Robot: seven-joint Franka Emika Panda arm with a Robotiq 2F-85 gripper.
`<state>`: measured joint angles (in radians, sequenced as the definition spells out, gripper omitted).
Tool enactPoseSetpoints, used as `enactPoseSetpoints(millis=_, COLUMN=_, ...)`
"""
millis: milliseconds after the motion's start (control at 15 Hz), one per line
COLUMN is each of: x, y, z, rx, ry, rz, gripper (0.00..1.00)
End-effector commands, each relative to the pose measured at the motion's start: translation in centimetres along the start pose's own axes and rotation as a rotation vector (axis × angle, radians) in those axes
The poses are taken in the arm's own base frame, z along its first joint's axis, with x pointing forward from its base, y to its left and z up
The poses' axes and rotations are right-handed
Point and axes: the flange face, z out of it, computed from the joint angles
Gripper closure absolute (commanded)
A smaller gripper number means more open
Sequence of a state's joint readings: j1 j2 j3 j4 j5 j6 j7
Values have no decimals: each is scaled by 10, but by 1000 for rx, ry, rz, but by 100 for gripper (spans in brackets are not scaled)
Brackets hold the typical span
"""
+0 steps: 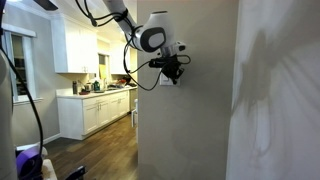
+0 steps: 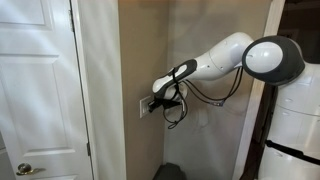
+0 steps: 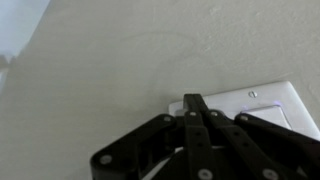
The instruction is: Switch the right switch off
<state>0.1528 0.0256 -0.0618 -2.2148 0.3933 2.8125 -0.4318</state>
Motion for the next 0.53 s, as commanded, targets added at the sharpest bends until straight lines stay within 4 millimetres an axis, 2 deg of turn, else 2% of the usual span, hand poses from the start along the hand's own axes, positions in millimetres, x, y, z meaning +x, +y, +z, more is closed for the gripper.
enactPoseSetpoints(millis=0, x=2, y=8, z=-13, rx=-5, ry=26, rz=-3, gripper=100)
enactPoseSetpoints(millis=467, x=3, y=9, z=-34, rx=23, ry=-3, rz=-14, gripper=100)
